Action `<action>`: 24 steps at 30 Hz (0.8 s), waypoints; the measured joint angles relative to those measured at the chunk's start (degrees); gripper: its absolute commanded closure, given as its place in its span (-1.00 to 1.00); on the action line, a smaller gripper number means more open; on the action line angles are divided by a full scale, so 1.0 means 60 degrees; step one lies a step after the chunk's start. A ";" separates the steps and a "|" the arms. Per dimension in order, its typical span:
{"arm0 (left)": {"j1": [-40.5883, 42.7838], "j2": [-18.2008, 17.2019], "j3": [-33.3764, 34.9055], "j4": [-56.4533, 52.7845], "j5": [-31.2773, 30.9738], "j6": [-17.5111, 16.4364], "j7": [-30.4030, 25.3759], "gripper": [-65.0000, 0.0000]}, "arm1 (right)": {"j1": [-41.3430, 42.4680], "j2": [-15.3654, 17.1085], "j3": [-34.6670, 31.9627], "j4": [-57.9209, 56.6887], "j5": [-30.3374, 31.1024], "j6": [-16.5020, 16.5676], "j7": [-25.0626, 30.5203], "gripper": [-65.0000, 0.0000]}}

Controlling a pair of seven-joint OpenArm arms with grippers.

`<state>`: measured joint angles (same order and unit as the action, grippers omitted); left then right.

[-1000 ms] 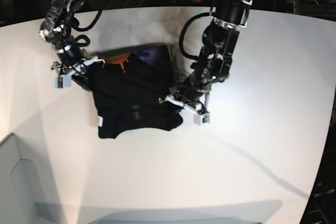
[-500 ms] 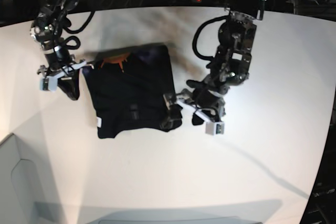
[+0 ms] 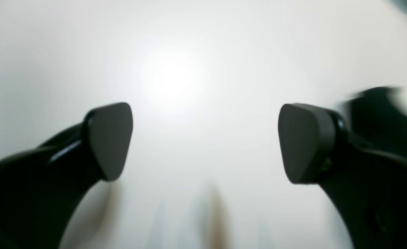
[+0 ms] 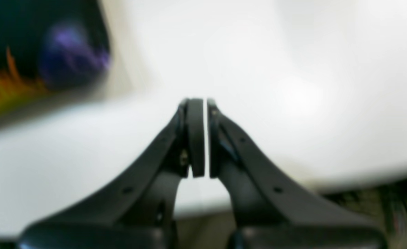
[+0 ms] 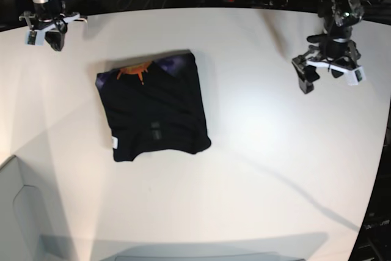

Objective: Fold the T-shirt properly

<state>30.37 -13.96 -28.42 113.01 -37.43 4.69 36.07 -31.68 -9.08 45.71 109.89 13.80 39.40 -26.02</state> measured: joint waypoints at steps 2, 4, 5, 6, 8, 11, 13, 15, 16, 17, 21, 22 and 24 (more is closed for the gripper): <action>0.0630 -0.0004 -0.0586 0.0102 -0.0036 -0.0051 0.0055 -1.00 | -0.0561 -0.0058 0.0047 0.0328 0.0044 0.0007 -0.0273 1.00; 0.1297 -0.0018 -0.1286 0.0157 -0.0069 -0.0404 0.0004 -0.94 | -0.1191 -0.0029 0.0000 0.0546 0.0113 0.0011 -0.0426 1.00; 0.1661 -0.0033 -0.1639 0.0157 0.0011 -0.0732 -0.0047 -0.75 | -0.1457 -0.0018 -0.0004 0.0550 0.0124 0.0018 -0.0495 1.00; 0.2025 -0.0036 -0.1971 0.0157 0.0022 -0.1231 -0.0058 -0.51 | -0.1687 0.0011 0.0000 0.0532 0.0098 0.0033 -0.0754 1.00; 0.2736 0.0066 -0.2528 0.0157 0.0062 -0.2393 0.0025 0.10 | -0.2058 -0.0018 0.0004 0.0474 0.0040 0.0044 -0.1220 1.00; 0.3679 0.0892 -0.3581 0.0157 0.0051 -0.3523 0.0015 1.00 | -0.2350 -0.0018 -0.0007 0.0135 0.0138 0.0033 -0.1690 1.00; 0.4095 0.1483 -0.4178 0.0051 0.0619 -0.3654 -0.0025 0.93 | -0.2339 -0.0018 -0.0033 -0.0481 0.0168 0.0033 -0.1730 1.00; 0.4397 0.2025 -0.4200 -0.0193 0.1581 -0.3778 -0.0066 0.93 | -0.2269 0.0066 -0.0157 -0.1384 0.0091 0.0029 -0.1778 1.00; 0.4459 0.2233 -0.4058 -0.0437 0.2080 -0.3923 -0.0076 1.00 | -0.2222 0.0226 -0.0361 -0.1934 0.0095 0.0029 -0.1781 1.00; 0.4444 0.2342 -0.3821 -0.0874 0.2572 -0.4240 -0.0131 1.00 | -0.2116 0.0408 -0.0572 -0.2455 0.0069 0.0036 -0.1894 1.00; 0.3810 0.2033 -0.2368 -0.3282 0.4007 -0.4696 -0.0087 1.00 | -0.1679 0.0980 -0.1366 -0.4288 -0.0004 0.0000 -0.1224 1.00; 0.3362 0.1836 -0.2040 -0.4138 0.4135 -0.4707 -0.0142 1.00 | -0.1566 0.1064 -0.1610 -0.4758 0.0069 -0.0007 -0.0678 1.00; 0.2393 0.1461 -0.1585 -0.5985 0.4404 -0.4568 -0.0623 1.00 | -0.1435 0.1115 -0.2167 -0.5574 -0.0288 -0.0022 0.0382 1.00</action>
<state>44.73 -5.19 -37.93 77.10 -11.00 -22.72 32.34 -40.29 -2.39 32.71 76.44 12.08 39.27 -23.73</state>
